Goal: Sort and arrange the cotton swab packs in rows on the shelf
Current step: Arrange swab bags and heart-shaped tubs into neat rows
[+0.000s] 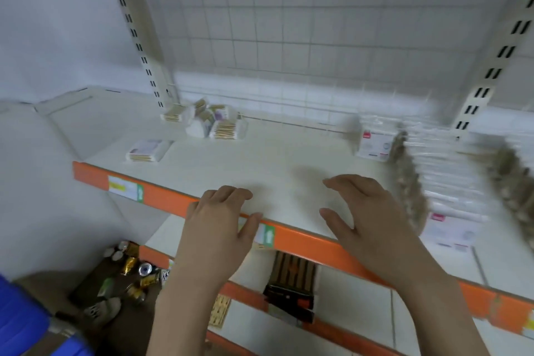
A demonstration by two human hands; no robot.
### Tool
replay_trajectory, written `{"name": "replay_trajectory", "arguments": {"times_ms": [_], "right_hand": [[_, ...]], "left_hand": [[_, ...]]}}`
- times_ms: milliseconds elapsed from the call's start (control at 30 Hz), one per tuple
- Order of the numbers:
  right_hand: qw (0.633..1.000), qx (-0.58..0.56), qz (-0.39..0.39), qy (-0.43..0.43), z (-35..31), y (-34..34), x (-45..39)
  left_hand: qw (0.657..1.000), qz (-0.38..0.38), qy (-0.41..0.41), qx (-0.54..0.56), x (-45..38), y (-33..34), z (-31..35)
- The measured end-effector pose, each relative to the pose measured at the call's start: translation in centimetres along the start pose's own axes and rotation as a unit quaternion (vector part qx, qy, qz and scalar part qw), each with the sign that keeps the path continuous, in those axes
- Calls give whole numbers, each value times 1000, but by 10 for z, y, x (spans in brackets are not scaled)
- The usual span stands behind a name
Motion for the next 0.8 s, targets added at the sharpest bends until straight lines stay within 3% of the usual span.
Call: {"name": "replay_trajectory", "arguments": {"times_ms": [333, 800], "right_hand": [[999, 12, -32, 14, -61, 58, -62], [997, 41, -68, -15, -25, 86, -171]], "left_hand": [[1000, -28, 6, 10, -49, -22, -94], [998, 2, -67, -14, -152, -41, -148]]}}
Point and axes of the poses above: each hand's wrist, its own x-axis away from the middle knuckle, its own y-axis out of the palm, z = x × y, the point moved 5 cm from there along -x, towards the middle knuckle, and after that the axes turned 12 degrees about -y, right-handed, at the moved point
